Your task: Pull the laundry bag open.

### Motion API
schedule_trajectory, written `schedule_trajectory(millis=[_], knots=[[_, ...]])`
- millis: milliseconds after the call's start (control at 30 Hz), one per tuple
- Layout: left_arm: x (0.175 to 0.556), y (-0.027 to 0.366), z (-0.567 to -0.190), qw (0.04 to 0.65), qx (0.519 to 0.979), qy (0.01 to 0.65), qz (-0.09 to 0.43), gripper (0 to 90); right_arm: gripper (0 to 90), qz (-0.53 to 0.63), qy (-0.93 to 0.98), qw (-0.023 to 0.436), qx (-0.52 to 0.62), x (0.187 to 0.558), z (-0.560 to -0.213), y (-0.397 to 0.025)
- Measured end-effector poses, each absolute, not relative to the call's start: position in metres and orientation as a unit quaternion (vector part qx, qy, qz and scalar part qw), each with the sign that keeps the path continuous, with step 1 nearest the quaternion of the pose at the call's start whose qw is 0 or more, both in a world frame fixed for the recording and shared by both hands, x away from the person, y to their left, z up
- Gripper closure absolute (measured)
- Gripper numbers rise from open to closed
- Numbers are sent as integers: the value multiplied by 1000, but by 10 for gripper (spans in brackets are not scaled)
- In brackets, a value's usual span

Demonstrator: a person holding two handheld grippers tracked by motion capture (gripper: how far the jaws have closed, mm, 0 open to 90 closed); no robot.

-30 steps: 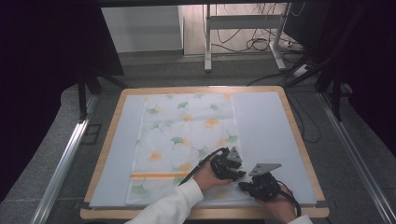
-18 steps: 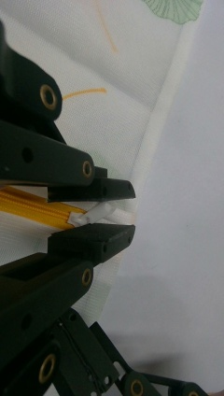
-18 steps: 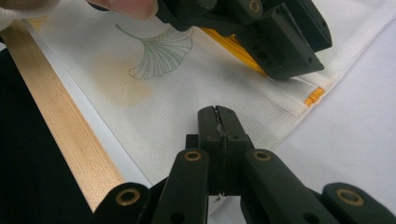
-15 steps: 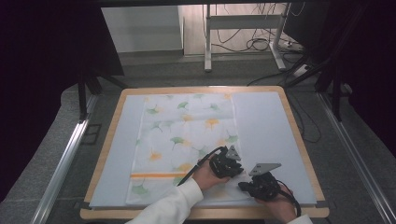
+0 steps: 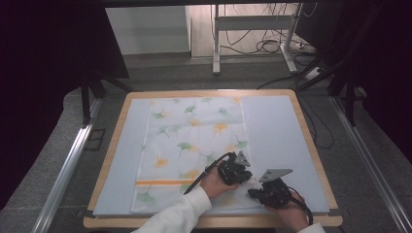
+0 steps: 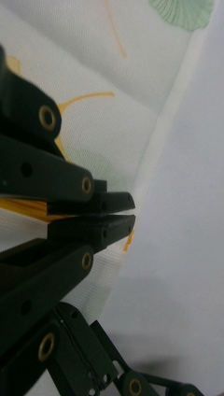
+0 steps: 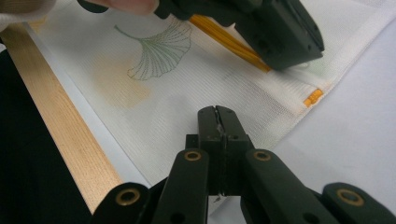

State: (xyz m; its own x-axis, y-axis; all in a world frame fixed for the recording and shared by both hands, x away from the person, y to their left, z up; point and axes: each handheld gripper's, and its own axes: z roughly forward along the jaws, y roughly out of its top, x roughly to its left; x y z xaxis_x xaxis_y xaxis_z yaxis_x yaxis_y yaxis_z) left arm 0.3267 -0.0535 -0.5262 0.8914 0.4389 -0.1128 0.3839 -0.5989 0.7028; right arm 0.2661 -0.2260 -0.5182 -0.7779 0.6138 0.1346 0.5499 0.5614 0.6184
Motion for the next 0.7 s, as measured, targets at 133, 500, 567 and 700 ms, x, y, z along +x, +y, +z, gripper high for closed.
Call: schedule_trajectory(millis=[133, 500, 567, 700], knots=[[326, -59, -524, 367, 902, 222, 49, 852, 889, 332, 882, 49, 330, 266, -518, -226], [326, -61, -523, 364, 901, 231, 51, 900, 889, 330, 883, 52, 328, 267, -518, -225], [325, -61, -523, 365, 900, 231, 53, 900, 889, 329, 883, 51, 330, 267, -518, -225], [325, -60, -523, 367, 898, 237, 48, 900, 889, 330, 883, 51, 329, 267, -518, -225]])
